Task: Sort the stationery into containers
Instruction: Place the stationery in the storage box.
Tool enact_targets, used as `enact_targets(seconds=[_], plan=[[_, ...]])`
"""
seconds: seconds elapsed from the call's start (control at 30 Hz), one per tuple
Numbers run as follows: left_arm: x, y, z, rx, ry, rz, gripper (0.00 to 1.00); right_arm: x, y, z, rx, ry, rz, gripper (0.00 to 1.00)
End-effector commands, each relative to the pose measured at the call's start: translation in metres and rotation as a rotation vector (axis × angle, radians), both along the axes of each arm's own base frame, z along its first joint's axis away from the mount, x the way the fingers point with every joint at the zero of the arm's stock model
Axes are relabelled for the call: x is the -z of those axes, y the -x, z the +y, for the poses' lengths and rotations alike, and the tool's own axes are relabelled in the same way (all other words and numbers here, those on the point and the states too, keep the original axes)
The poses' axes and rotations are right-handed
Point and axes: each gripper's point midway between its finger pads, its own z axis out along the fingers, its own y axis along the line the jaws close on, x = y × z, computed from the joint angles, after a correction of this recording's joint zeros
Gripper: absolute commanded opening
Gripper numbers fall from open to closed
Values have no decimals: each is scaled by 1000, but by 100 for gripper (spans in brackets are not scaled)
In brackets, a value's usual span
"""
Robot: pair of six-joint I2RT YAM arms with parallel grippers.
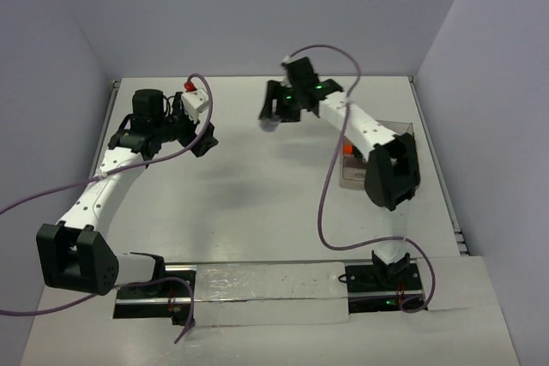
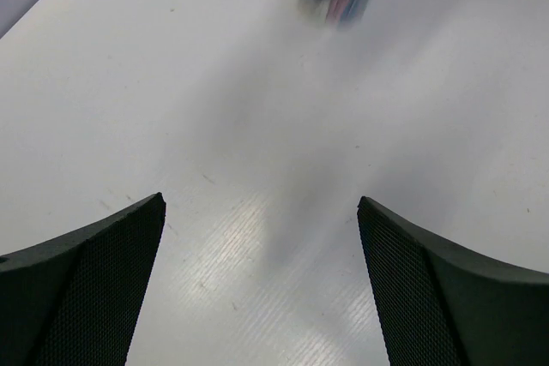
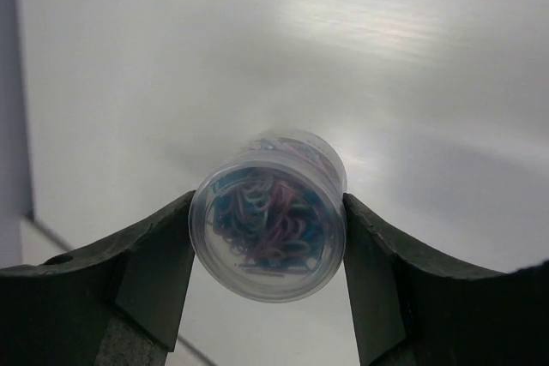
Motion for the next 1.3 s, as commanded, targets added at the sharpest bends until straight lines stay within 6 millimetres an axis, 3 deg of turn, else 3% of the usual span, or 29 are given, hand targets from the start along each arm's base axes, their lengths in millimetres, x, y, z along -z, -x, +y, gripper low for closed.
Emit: enact_targets(seconds=[0.0, 0.07, 0.13, 0.33, 0.47, 0.53, 0.8, 1.0, 1.27], plan=[[-16, -5, 20, -140, -19, -60, 99, -61, -37, -145, 330, 129, -218, 0], [-13, -5, 31, -205, -31, -93, 99, -45, -39, -201, 453, 213, -218, 0], [-16, -8, 39, -252, -34, -141, 99, -42, -41, -243, 537, 273, -233, 0], [4, -16, 53, -332, -64, -80, 99, -11, -55, -308, 648, 324, -190, 0], [10, -19, 59, -353, -66, -58, 99, -7, -68, -315, 645, 325, -199, 0], [12, -21, 62, -361, -67, -54, 99, 5, -74, -318, 645, 353, -166, 0], [15, -24, 67, -369, -63, -37, 99, 50, -64, -311, 599, 355, -53, 0], [17, -26, 70, -374, -61, -15, 99, 65, -66, -307, 591, 346, -13, 0], [19, -27, 72, -372, -57, -11, 99, 90, -54, -308, 583, 360, 27, 0]])
